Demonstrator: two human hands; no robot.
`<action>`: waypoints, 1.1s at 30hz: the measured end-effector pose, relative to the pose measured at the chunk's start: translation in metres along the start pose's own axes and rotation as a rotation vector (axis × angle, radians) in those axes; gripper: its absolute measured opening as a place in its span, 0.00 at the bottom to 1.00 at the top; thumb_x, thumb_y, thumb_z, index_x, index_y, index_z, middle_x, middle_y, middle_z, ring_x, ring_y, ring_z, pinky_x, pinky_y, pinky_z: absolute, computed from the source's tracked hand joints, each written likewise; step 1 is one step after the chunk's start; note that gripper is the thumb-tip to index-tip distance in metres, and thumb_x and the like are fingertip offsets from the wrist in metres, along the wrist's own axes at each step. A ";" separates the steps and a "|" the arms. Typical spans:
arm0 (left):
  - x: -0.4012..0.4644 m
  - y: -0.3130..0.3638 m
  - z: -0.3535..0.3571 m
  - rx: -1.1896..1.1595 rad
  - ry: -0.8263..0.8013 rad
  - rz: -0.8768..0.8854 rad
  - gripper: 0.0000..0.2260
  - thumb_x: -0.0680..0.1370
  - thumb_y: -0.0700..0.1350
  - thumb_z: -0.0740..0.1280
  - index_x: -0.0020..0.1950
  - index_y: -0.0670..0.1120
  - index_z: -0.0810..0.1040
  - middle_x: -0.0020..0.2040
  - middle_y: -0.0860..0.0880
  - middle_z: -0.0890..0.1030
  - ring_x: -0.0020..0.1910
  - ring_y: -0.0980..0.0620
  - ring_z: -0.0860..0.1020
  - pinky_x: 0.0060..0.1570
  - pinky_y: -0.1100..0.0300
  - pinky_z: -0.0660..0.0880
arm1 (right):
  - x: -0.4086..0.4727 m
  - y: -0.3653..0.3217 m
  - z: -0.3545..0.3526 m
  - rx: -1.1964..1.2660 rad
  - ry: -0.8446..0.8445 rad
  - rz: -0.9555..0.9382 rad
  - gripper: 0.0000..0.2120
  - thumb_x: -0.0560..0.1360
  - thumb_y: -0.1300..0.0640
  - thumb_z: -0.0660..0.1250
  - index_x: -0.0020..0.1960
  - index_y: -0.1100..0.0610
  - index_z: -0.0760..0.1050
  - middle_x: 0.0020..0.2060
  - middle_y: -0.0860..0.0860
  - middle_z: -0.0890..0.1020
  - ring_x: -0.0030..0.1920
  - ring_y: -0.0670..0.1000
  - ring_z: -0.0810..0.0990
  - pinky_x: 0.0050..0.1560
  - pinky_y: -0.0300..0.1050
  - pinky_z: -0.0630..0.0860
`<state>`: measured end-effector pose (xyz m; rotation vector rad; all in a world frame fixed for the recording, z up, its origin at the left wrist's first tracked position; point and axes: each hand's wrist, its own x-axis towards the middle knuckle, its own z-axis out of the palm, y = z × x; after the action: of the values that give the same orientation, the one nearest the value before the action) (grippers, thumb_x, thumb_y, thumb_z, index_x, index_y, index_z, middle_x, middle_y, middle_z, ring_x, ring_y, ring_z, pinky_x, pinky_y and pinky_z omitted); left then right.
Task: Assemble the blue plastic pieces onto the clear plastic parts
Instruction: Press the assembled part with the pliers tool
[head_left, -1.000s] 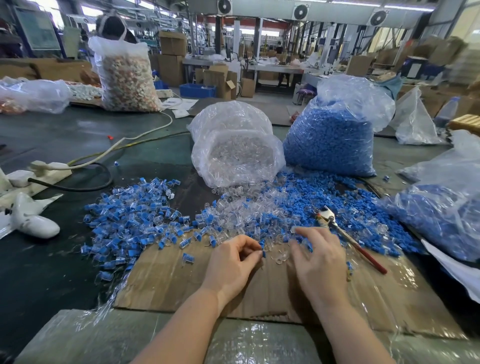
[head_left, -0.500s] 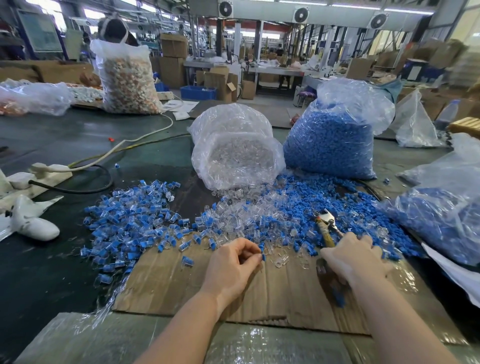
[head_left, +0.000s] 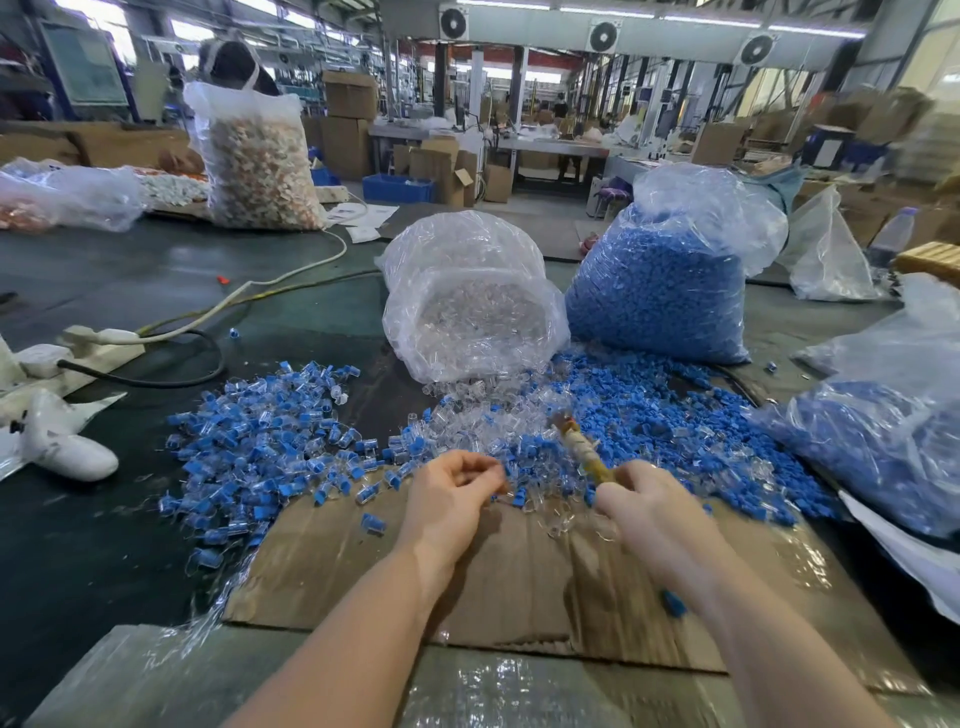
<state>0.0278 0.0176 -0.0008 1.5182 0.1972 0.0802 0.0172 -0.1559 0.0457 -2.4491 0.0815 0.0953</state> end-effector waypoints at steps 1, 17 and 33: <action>0.001 0.002 0.000 -0.050 0.022 -0.034 0.03 0.74 0.38 0.68 0.44 0.45 0.79 0.35 0.49 0.83 0.32 0.56 0.79 0.30 0.65 0.74 | -0.004 -0.004 0.002 0.111 -0.082 0.013 0.07 0.73 0.55 0.60 0.43 0.60 0.69 0.38 0.54 0.75 0.37 0.53 0.73 0.38 0.47 0.68; 0.005 0.016 0.000 -0.020 0.122 -0.156 0.02 0.74 0.41 0.70 0.42 0.47 0.81 0.37 0.49 0.83 0.30 0.57 0.80 0.25 0.67 0.72 | -0.025 -0.017 0.005 0.416 -0.457 0.094 0.06 0.70 0.68 0.59 0.46 0.61 0.69 0.39 0.57 0.73 0.36 0.52 0.74 0.36 0.45 0.72; 0.003 0.023 0.003 0.008 0.130 -0.135 0.03 0.75 0.39 0.68 0.42 0.45 0.79 0.37 0.47 0.82 0.33 0.55 0.77 0.32 0.62 0.73 | -0.025 -0.011 0.001 0.290 -0.487 0.065 0.10 0.67 0.70 0.57 0.43 0.58 0.66 0.41 0.56 0.69 0.43 0.54 0.66 0.43 0.49 0.63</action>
<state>0.0332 0.0162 0.0216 1.5052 0.4036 0.0709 -0.0066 -0.1463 0.0544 -2.0725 -0.0386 0.6557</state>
